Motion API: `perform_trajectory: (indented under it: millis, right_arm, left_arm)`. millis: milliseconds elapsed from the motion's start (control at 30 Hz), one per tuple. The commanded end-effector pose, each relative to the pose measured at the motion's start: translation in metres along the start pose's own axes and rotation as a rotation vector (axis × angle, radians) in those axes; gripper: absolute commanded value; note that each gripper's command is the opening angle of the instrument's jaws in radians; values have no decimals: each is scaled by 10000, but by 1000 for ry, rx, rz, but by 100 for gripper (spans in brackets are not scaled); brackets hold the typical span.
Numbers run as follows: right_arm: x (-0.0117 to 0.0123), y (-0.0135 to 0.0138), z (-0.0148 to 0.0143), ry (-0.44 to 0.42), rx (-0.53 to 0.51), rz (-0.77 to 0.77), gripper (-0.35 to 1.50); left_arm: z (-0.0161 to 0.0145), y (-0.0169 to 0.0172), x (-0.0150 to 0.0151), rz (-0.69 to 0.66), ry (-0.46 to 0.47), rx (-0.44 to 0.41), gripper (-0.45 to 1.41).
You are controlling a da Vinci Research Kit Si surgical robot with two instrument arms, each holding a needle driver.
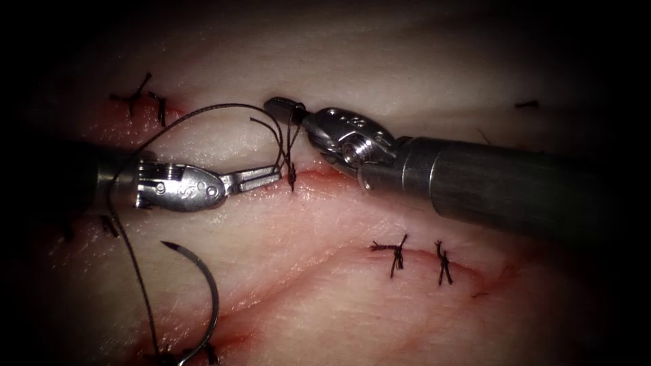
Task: Wound Closure
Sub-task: Grab the suture tail, then pull the right tool down and the left tool up to tighten.
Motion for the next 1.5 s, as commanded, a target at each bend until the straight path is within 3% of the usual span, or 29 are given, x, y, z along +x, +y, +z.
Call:
perform_trajectory:
  millis: [33,267,333,567,700,833,867,900,1233,1500]
  right_arm:
    - [10,-1,13,-35,-11,-34,5]
    - [10,-8,30,-151,-33,-82,24]
    - [9,-9,35,-178,-41,-89,46]
    - [-5,-2,45,-275,-76,-121,54]
    - [-16,1,51,-290,-64,-134,26]
    - [-28,-1,59,-323,-47,-148,16]
    - [-28,-2,61,-324,-42,-148,-1]
    - [-27,-4,63,-325,-40,-147,-35]
    - [-23,-15,64,-367,-32,-144,-35]
    - [19,-7,8,-187,-147,-126,-35]
  left_arm:
    - [6,-2,-1,1,2,3,-45]
    - [4,-3,-3,2,3,2,-45]
    - [3,-3,-3,8,3,2,-45]
    - [-2,-4,-4,-3,3,-5,-45]
    - [-4,-6,-3,-5,4,-9,-45]
    - [-5,-6,-1,-7,4,-10,-45]
    - [-5,-6,-1,-7,4,-10,-45]
    - [-5,-7,-1,-7,4,-10,-45]
    - [-7,-8,-1,-13,5,-13,-45]
    - [-14,-16,-3,-49,-15,-7,-45]
